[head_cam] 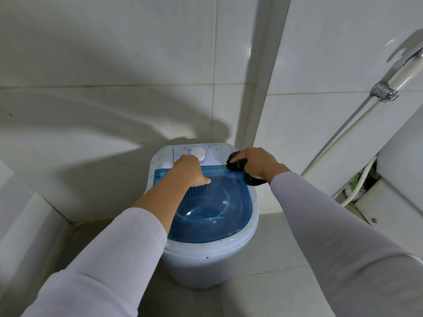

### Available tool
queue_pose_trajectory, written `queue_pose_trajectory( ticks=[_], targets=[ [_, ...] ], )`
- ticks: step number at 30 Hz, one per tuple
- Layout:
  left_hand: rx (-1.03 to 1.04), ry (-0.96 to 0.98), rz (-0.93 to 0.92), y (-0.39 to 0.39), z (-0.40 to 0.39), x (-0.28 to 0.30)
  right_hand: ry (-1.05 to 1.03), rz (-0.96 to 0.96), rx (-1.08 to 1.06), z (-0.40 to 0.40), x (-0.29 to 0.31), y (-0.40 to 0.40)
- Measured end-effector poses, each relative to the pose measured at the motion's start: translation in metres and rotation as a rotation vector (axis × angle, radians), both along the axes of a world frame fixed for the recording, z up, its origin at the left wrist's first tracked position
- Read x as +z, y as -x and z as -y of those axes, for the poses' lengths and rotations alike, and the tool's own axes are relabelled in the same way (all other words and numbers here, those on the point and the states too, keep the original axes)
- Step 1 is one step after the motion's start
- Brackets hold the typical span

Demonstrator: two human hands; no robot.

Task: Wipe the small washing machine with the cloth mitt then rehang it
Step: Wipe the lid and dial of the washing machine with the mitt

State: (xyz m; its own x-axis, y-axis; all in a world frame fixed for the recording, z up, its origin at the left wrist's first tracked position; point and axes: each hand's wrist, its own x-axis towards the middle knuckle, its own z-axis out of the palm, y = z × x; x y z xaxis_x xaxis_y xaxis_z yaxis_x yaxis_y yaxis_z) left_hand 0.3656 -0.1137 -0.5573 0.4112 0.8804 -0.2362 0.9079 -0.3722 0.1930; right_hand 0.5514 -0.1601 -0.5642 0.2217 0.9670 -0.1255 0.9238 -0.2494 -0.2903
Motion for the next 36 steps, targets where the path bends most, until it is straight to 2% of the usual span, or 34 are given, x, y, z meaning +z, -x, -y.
queue_pose_trajectory(
  ticks=[6, 10, 20, 26, 30, 36],
  targets=[
    [0.000, 0.002, -0.006, 0.001, 0.001, 0.001, 0.006, -0.027, -0.062, 0.017, -0.001, -0.002],
    [-0.001, -0.001, -0.015, 0.001, 0.002, 0.000, 0.007, -0.125, -0.145, 0.032, -0.004, -0.005],
    [0.013, 0.012, -0.003, 0.000, 0.004, 0.000, 0.020, -0.259, -0.161, 0.071, -0.006, -0.002],
    [0.036, 0.013, 0.166, 0.009, 0.010, -0.005, 0.099, -0.215, -0.160, 0.089, 0.008, -0.004],
    [0.041, 0.007, 0.288, 0.020, 0.021, -0.007, 0.002, -0.233, -0.236, 0.093, 0.018, -0.007],
    [-0.079, 0.086, 0.077, 0.041, 0.046, -0.001, -0.053, -0.275, -0.264, 0.092, 0.005, 0.009]
  ],
)
